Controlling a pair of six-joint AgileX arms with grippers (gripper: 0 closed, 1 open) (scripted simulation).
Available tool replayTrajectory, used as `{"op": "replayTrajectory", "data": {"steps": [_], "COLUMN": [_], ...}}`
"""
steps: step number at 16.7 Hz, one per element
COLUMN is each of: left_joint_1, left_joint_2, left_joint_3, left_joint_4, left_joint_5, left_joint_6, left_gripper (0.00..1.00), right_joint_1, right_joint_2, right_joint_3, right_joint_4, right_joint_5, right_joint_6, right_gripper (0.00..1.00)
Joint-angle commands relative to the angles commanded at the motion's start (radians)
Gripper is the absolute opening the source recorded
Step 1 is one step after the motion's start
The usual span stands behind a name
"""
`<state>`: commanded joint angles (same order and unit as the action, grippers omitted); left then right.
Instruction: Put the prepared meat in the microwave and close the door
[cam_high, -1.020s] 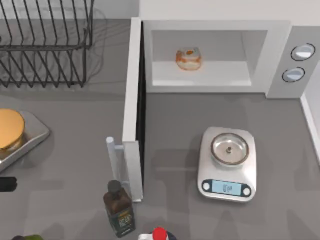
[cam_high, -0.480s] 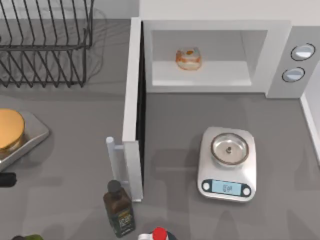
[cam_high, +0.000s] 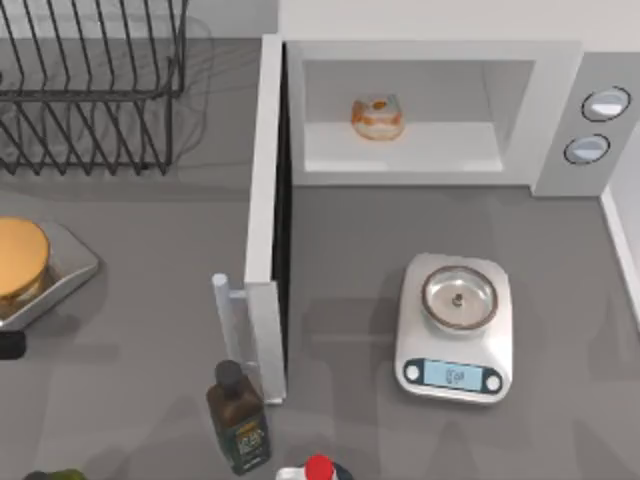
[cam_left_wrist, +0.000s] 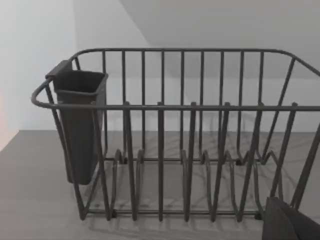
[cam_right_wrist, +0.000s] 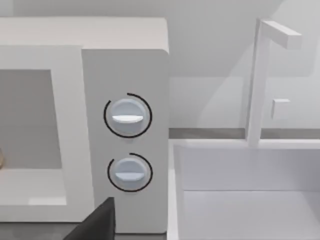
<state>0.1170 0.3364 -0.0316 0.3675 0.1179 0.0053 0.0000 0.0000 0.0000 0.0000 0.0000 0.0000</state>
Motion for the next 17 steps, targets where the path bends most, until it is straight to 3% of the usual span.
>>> {"op": "replayTrajectory", "data": {"steps": [6,17], "left_joint_1": [-0.001,0.014], "left_joint_2": [0.035,0.519], "left_joint_3": [-0.002,-0.047], "left_joint_4": [0.037,0.568], "left_joint_5": [0.001,0.021], "left_joint_6": [0.002,0.007], "left_gripper": [0.0,0.0], "right_joint_1": [0.0,0.0], "right_joint_2": [0.0,0.0], "right_joint_3": [0.0,0.0], "right_joint_4": [0.0,0.0], "right_joint_5": [0.0,0.0], "right_joint_6": [0.0,0.0], "right_gripper": [1.0,1.0]}}
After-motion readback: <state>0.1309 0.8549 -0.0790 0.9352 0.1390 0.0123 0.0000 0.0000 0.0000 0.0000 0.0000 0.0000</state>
